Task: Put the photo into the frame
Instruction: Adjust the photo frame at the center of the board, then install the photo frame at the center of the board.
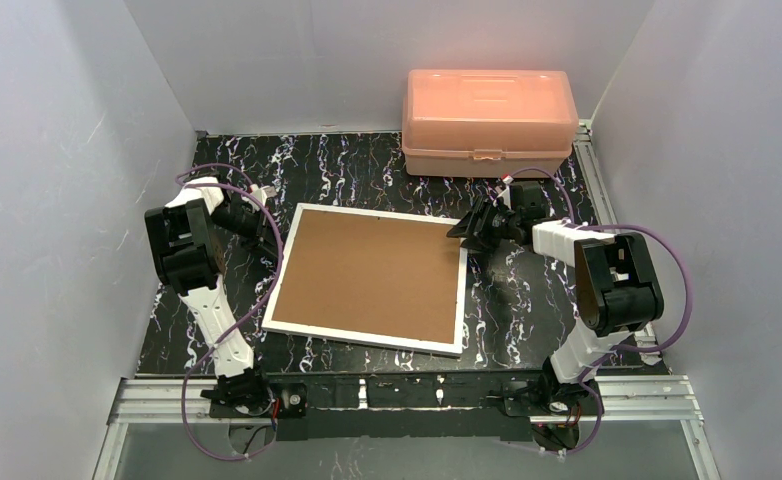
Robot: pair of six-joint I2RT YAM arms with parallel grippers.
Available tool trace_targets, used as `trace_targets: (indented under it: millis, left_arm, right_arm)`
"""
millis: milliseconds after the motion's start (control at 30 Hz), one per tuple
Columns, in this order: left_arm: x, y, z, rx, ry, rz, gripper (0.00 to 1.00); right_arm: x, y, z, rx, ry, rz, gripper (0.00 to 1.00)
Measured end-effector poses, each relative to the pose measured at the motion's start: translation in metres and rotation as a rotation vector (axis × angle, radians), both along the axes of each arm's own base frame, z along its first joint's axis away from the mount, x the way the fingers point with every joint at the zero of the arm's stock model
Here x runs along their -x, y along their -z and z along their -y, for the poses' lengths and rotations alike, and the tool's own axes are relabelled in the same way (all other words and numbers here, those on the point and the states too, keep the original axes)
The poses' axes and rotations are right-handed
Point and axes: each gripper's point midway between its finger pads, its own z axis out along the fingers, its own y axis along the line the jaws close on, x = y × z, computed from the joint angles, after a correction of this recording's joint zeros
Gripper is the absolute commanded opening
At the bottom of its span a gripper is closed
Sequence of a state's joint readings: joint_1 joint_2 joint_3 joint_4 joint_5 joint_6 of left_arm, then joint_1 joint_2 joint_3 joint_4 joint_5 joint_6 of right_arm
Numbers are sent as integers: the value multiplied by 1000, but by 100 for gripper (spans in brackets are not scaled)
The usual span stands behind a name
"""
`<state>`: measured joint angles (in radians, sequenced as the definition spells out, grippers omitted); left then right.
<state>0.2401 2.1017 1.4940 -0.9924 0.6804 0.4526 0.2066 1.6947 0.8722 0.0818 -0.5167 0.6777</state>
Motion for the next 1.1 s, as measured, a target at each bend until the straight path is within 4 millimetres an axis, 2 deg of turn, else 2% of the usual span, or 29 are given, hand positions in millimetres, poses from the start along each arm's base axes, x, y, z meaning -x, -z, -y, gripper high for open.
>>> trace_targets:
  millis: [533, 1100]
  left_arm:
    - [0, 0, 0, 0, 0, 0, 0]
    - [0, 0, 0, 0, 0, 0, 0]
  right_arm:
    - [7, 2, 2, 17, -24, -37, 65]
    - [8, 4, -7, 3, -46, -57, 64]
